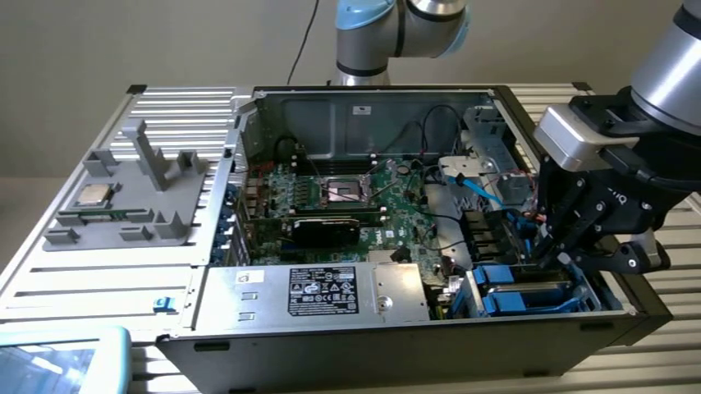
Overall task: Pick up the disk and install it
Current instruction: 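Insert the first disk wire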
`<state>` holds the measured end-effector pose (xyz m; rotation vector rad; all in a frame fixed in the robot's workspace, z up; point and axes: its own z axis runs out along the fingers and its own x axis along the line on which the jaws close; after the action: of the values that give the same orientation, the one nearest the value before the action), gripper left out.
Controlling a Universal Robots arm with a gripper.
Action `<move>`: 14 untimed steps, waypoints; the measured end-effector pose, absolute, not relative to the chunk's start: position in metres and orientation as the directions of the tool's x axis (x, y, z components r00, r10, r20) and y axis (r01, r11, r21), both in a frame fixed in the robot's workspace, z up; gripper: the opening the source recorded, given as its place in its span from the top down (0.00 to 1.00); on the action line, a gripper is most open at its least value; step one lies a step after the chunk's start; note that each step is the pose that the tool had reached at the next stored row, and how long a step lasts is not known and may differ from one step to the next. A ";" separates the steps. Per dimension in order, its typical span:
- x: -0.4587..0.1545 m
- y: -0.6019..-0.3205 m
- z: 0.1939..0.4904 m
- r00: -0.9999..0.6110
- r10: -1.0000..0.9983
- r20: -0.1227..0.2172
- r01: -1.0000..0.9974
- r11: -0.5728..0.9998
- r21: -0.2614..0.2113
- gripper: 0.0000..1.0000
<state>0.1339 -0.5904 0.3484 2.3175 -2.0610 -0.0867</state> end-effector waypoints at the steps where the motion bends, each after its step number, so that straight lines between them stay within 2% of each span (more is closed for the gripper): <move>1: 0.134 -0.590 0.348 0.111 -0.994 -0.016 -0.991 -0.112 0.066 0.84; 14: 0.134 -0.585 0.347 0.089 -0.996 0.014 -0.994 -0.088 0.072 0.84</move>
<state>0.1340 -0.5848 0.3466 2.2712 -2.0782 -0.0588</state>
